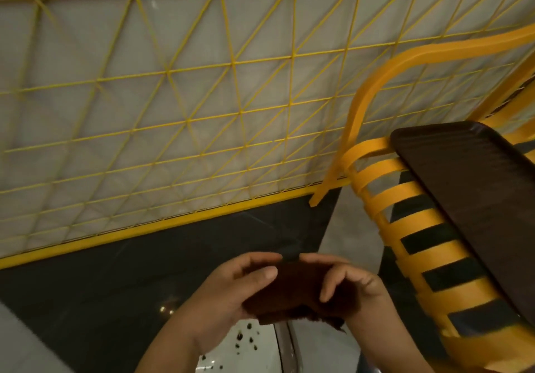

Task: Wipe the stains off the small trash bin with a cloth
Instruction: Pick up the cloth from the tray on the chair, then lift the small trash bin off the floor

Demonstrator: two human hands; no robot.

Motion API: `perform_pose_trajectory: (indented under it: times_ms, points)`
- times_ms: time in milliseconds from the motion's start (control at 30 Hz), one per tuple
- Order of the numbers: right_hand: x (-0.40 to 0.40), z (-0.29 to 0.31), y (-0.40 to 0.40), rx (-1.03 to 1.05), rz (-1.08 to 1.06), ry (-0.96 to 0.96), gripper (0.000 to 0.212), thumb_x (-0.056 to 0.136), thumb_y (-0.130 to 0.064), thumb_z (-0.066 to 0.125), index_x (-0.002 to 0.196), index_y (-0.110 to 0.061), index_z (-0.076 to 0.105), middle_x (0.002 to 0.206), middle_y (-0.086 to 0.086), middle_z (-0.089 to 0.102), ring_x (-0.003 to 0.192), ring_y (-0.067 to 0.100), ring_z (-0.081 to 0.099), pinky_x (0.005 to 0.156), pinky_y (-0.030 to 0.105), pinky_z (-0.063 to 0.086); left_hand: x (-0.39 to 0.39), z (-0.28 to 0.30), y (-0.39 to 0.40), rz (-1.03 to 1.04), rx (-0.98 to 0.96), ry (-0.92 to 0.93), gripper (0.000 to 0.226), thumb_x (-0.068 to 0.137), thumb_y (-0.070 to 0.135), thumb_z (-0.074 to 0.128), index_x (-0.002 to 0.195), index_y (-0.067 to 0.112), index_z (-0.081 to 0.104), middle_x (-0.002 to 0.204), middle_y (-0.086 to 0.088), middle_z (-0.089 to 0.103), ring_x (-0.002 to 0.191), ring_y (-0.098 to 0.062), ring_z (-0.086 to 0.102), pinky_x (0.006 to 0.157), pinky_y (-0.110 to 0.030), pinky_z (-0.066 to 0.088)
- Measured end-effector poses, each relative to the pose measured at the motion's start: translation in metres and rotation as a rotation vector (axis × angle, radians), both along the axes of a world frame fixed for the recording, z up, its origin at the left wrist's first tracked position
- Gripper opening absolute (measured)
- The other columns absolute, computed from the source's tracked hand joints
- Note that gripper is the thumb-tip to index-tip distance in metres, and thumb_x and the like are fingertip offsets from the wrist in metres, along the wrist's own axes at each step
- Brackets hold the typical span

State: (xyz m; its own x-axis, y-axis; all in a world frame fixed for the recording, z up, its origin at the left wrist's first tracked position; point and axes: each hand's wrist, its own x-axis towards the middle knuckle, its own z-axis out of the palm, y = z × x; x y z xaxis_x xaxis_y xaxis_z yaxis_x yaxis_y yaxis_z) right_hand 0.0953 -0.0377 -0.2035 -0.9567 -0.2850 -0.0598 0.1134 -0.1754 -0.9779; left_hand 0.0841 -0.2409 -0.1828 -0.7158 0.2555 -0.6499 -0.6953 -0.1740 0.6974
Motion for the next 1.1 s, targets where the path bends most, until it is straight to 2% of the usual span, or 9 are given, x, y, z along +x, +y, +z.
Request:
perform_pose_trajectory:
  times_ms: [133, 200, 267, 333, 533, 667, 733, 867, 1100]
  points:
    - [0.016, 0.0, 0.0, 0.021, 0.059, -0.248, 0.026, 0.071, -0.024, 0.082, 0.094, -0.014, 0.076, 0.103, 0.01, 0.072, 0.092, 0.037, 0.066, 0.073, 0.032, 0.057, 0.021, -0.001, -0.017, 0.013, -0.101, 0.068, 0.023, 0.075, 0.012, 0.074, 0.096, 0.019, 0.076, 0.102, -0.013, 0.072, 0.088, -0.026, 0.071, 0.073, -0.035, 0.057]
    - [0.028, 0.001, 0.0, -0.108, 0.125, -0.385, 0.043, 0.058, -0.035, 0.087, 0.094, -0.014, 0.076, 0.117, 0.007, 0.069, 0.109, 0.032, 0.064, 0.08, 0.034, 0.056, 0.033, 0.001, -0.022, -0.008, -0.168, 0.12, 0.023, 0.078, 0.007, 0.073, 0.098, 0.018, 0.074, 0.091, -0.005, 0.074, 0.079, -0.019, 0.072, 0.064, -0.028, 0.055]
    - [0.039, 0.003, -0.004, -0.164, 0.131, -0.498, 0.079, 0.041, -0.053, 0.089, 0.107, -0.013, 0.072, 0.12, 0.008, 0.068, 0.111, 0.028, 0.064, 0.081, 0.034, 0.057, 0.045, 0.003, -0.025, -0.043, -0.222, 0.178, 0.023, 0.079, 0.003, 0.072, 0.098, 0.016, 0.072, 0.08, 0.002, 0.074, 0.072, -0.014, 0.071, 0.06, -0.023, 0.054]
    - [0.053, 0.011, -0.011, -0.086, 0.147, -0.523, 0.089, 0.042, -0.06, 0.087, 0.119, -0.021, 0.066, 0.118, 0.002, 0.07, 0.108, 0.021, 0.066, 0.077, 0.029, 0.057, 0.058, 0.002, -0.025, -0.077, -0.28, 0.23, 0.024, 0.076, 0.008, 0.077, 0.094, 0.023, 0.074, 0.083, 0.002, 0.074, 0.077, -0.016, 0.072, 0.066, -0.028, 0.057]
    - [0.092, 0.027, -0.017, 0.313, 0.16, -0.542, 0.038, 0.085, -0.003, 0.067, 0.118, -0.022, 0.066, 0.104, 0.0, 0.073, 0.089, 0.014, 0.072, 0.069, 0.019, 0.056, 0.117, -0.002, -0.01, 0.037, -0.322, 0.21, 0.027, 0.074, 0.01, 0.079, 0.095, 0.025, 0.072, 0.101, -0.004, 0.068, 0.095, -0.02, 0.067, 0.073, -0.027, 0.057]
    - [0.111, 0.028, -0.007, 0.504, 0.221, -0.563, 0.031, 0.089, -0.007, 0.063, 0.113, -0.025, 0.069, 0.102, -0.004, 0.073, 0.085, 0.008, 0.072, 0.068, 0.018, 0.055, 0.157, -0.005, -0.001, 0.189, -0.412, 0.114, 0.025, 0.08, 0.02, 0.074, 0.101, 0.03, 0.066, 0.11, 0.002, 0.065, 0.103, -0.016, 0.062, 0.087, -0.031, 0.054]
    - [0.119, 0.018, 0.0, 0.537, 0.119, -0.603, 0.028, 0.09, -0.007, 0.062, 0.11, -0.025, 0.069, 0.101, -0.001, 0.073, 0.086, 0.016, 0.072, 0.076, 0.03, 0.059, 0.173, -0.011, 0.003, 0.319, -0.413, 0.035, 0.018, 0.085, 0.022, 0.069, 0.1, 0.03, 0.065, 0.113, 0.0, 0.062, 0.103, -0.018, 0.062, 0.092, -0.038, 0.053]
    - [0.132, -0.009, 0.008, 0.572, -0.13, -0.646, 0.025, 0.091, -0.009, 0.06, 0.111, -0.023, 0.064, 0.105, 0.007, 0.068, 0.091, 0.03, 0.068, 0.081, 0.048, 0.057, 0.193, -0.032, 0.012, 0.526, -0.248, -0.178, 0.015, 0.089, 0.01, 0.062, 0.102, 0.016, 0.063, 0.11, -0.014, 0.063, 0.097, -0.028, 0.065, 0.084, -0.039, 0.055]
    - [0.123, -0.029, 0.013, 0.354, -0.347, -0.72, 0.052, 0.095, -0.01, 0.055, 0.142, -0.027, 0.042, 0.118, 0.011, 0.062, 0.091, 0.03, 0.068, 0.067, 0.04, 0.056, 0.196, -0.09, 0.045, 0.492, -0.043, -0.474, 0.022, 0.092, 0.024, 0.06, 0.109, 0.009, 0.061, 0.103, -0.015, 0.067, 0.092, -0.029, 0.064, 0.069, -0.036, 0.052]
